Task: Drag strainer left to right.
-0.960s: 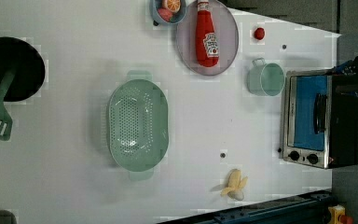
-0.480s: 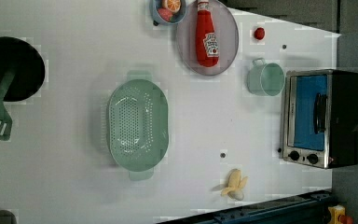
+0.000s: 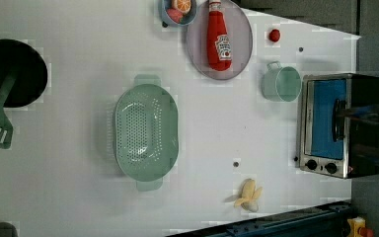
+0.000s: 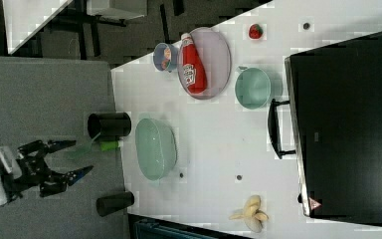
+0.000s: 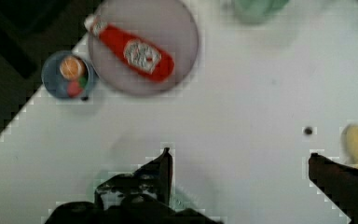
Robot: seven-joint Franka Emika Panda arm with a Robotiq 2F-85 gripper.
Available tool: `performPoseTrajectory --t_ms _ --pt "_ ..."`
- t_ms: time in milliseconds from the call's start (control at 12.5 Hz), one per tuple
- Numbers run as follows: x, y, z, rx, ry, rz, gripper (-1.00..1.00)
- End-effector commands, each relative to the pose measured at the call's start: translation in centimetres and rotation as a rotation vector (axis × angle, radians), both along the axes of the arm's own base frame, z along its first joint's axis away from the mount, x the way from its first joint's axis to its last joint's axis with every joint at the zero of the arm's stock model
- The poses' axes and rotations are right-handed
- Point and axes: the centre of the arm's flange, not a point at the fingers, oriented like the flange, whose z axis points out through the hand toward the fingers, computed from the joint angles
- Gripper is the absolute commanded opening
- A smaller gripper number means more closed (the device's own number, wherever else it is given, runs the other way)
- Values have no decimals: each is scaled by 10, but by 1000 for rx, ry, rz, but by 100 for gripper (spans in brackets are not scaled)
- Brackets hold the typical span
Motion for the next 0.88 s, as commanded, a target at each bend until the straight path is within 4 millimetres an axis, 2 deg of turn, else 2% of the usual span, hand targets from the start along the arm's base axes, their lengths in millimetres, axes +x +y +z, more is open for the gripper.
performPoseTrajectory --t_ms 80,320,480,720,880 --pt "4 81 -76 -3 91 -101 100" --pt "5 138 -129 35 132 -278 100" --pt "8 164 -166 65 162 -380 100" --pt "14 183 -223 101 217 -496 100" --pt "15 186 -261 109 244 -546 100"
